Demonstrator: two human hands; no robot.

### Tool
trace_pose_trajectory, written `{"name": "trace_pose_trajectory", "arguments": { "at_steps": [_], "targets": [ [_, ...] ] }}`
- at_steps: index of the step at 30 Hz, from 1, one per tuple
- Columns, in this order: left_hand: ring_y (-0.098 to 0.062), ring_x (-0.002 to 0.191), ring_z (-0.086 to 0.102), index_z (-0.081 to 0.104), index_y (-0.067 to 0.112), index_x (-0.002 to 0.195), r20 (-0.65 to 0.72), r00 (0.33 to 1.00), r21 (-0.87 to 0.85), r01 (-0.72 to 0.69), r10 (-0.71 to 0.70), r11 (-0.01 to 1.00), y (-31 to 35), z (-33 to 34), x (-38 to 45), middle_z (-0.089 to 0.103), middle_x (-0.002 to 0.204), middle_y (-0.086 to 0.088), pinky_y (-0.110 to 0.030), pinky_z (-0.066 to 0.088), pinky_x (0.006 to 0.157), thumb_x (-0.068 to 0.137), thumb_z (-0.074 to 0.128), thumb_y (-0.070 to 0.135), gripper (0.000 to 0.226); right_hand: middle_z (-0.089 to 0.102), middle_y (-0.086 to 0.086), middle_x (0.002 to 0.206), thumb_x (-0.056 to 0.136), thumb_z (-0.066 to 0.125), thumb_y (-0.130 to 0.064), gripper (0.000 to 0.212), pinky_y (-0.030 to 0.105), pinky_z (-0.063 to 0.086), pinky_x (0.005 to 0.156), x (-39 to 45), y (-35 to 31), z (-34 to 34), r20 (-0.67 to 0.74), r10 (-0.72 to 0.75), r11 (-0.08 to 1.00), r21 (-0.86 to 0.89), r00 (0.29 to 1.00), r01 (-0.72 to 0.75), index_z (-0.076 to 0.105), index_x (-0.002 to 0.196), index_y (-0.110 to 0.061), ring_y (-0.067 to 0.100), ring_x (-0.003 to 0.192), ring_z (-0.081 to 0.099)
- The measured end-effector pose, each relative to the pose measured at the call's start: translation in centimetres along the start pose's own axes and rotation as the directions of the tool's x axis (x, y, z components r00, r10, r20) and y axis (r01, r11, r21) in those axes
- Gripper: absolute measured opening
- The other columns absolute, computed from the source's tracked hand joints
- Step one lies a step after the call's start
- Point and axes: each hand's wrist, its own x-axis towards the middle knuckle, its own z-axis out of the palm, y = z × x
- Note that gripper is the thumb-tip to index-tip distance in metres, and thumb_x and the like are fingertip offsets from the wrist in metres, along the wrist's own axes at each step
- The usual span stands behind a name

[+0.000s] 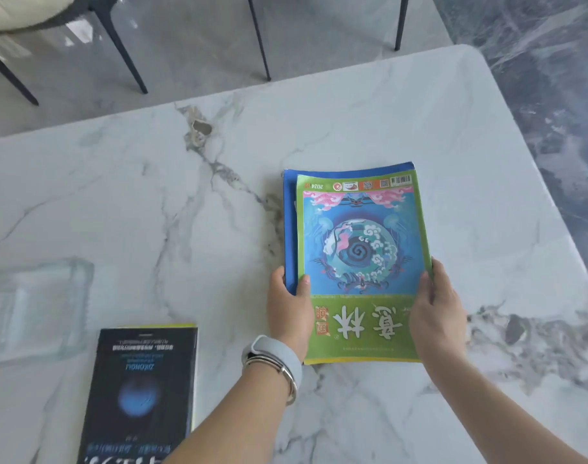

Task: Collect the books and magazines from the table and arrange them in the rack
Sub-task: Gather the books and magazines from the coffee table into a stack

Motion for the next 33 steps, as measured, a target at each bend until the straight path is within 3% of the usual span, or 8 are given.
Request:
{"name": "trace_pose_trajectory", "arguments": {
  "at_steps": [4,9,12,17,20,23,28,33],
  "targets": [
    [-0.029,0.119,0.050,0.037,0.014,0.133,0.008,0.999,0.025,0.053,-0.053,0.998,-6.8,-4.1,-4.5,0.053,0.132,-0.010,-0.043,0.040,0.100,0.091,0.047,0.026,0.045,0.048,0.012,0.144,0.104,0.031,-0.028,0.044,0.042,0.033,0.106,-6.9,4.1,1.1,0.030,0.026,0.999,-0.045,0.999,-0.024,0.036,0.147,-0.029,0.030,0.131,0.043],
    [-0.028,0.125,0.046,0.035,0.015,0.136,-0.012,0.996,0.053,0.087,-0.086,0.995,-12.6,-8.1,-8.2,0.048,0.139,-0.008,-0.045,0.037,0.104,0.093,0.043,0.025,0.045,0.049,0.016,0.131,0.104,0.031,-0.025,0.044,0.038,0.037,0.099,-13.0,7.1,2.2,0.075,0.026,0.998,-0.058,0.997,-0.021,0.036,0.147,-0.026,0.031,0.120,0.049],
    [-0.025,0.128,0.043,0.033,0.016,0.139,-0.030,0.998,0.080,0.051,-0.049,0.995,-14.1,-9.6,-9.2,0.043,0.141,-0.004,-0.036,0.033,0.106,0.093,0.043,0.022,0.047,0.049,0.016,0.122,0.103,0.032,-0.025,0.043,0.036,0.038,0.096,-14.8,8.1,2.8,0.078,0.029,0.998,-0.063,0.997,-0.024,0.037,0.147,-0.026,0.032,0.114,0.051],
    [-0.016,0.109,0.041,0.029,0.019,0.141,-0.038,0.999,0.146,0.011,-0.005,0.989,-14.9,-10.7,-10.7,0.038,0.128,-0.007,-0.017,0.025,0.090,0.094,0.041,0.016,0.048,0.047,0.008,0.104,0.102,0.036,-0.024,0.042,0.036,0.040,0.093,-15.8,9.5,2.8,0.085,0.063,0.994,-0.099,0.994,-0.055,0.042,0.144,-0.027,0.033,0.110,0.054],
    [-0.021,0.118,0.043,0.042,0.013,0.134,-0.044,0.997,0.210,-0.056,0.067,0.976,-15.1,-11.7,-11.1,0.042,0.120,-0.006,-0.014,0.022,0.093,0.092,0.044,0.010,0.042,0.055,0.012,0.119,0.100,0.042,-0.022,0.041,0.042,0.037,0.101,-16.4,9.3,2.5,0.071,0.079,0.975,-0.213,0.994,-0.062,0.046,0.140,-0.019,0.033,0.123,0.045],
    [-0.021,0.117,0.046,0.052,0.012,0.125,-0.082,0.984,0.191,-0.141,0.159,0.971,-13.7,-14.0,-10.5,0.043,0.112,0.001,-0.018,0.028,0.096,0.091,0.046,0.009,0.035,0.049,0.014,0.135,0.095,0.050,-0.011,0.043,0.043,0.033,0.105,-18.1,7.7,3.5,0.017,-0.052,0.948,-0.314,0.998,0.055,0.048,0.137,-0.011,0.032,0.127,0.040],
    [-0.028,0.121,0.043,0.050,0.013,0.126,-0.270,0.955,0.154,-0.085,0.124,0.984,-12.7,-20.0,-5.5,0.045,0.129,-0.012,-0.037,0.032,0.104,0.089,0.049,0.011,0.037,0.055,0.005,0.120,0.095,0.054,-0.011,0.040,0.018,0.034,0.090,-22.3,3.4,10.1,0.328,-0.188,0.972,-0.071,0.926,0.223,0.050,0.134,-0.011,0.021,0.118,0.052],
    [-0.031,0.129,0.035,0.040,0.016,0.134,-0.354,0.934,0.215,0.035,0.045,0.976,-14.2,-25.1,-1.1,0.039,0.142,-0.009,-0.044,0.026,0.110,0.091,0.047,0.020,0.044,0.053,0.003,0.136,0.093,0.057,-0.024,0.051,0.028,0.037,0.105,-24.2,0.3,17.4,0.499,0.118,0.972,0.118,0.859,-0.202,0.042,0.141,-0.016,0.016,0.125,0.050]
  ]
}}
